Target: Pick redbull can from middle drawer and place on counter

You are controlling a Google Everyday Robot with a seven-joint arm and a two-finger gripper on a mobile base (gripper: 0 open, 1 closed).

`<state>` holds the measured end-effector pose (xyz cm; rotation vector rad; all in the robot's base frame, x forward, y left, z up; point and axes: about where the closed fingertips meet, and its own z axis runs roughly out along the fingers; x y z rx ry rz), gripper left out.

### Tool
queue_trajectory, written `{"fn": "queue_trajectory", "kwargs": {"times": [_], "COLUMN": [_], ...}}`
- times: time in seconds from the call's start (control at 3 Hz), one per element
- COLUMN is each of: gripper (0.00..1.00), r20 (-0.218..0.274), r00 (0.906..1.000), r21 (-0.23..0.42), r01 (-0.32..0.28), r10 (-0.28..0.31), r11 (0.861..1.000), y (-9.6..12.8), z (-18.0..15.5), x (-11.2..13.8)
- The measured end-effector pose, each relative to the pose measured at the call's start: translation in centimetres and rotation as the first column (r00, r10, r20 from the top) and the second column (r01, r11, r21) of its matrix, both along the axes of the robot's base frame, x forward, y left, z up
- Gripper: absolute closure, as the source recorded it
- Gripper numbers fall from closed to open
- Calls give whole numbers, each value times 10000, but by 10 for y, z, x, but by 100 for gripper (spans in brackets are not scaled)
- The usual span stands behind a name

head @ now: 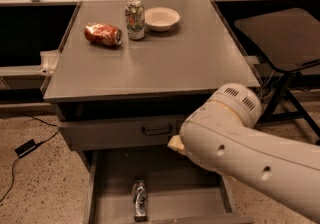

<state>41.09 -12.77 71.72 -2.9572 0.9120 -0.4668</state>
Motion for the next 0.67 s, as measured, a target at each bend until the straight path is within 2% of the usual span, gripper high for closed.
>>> {"fn": "queue_trajectory", "kwargs": {"times": [0.33, 0.67], "gripper": [0, 0], "r20": [33, 92], "r00": [9871, 9865], "r21": [-142, -124], "r01": [-1597, -1633], "r10": [1598, 1634], "r11": [9871, 9865], "y": [29, 30], "z": [-37, -38], "x": [1, 2]}}
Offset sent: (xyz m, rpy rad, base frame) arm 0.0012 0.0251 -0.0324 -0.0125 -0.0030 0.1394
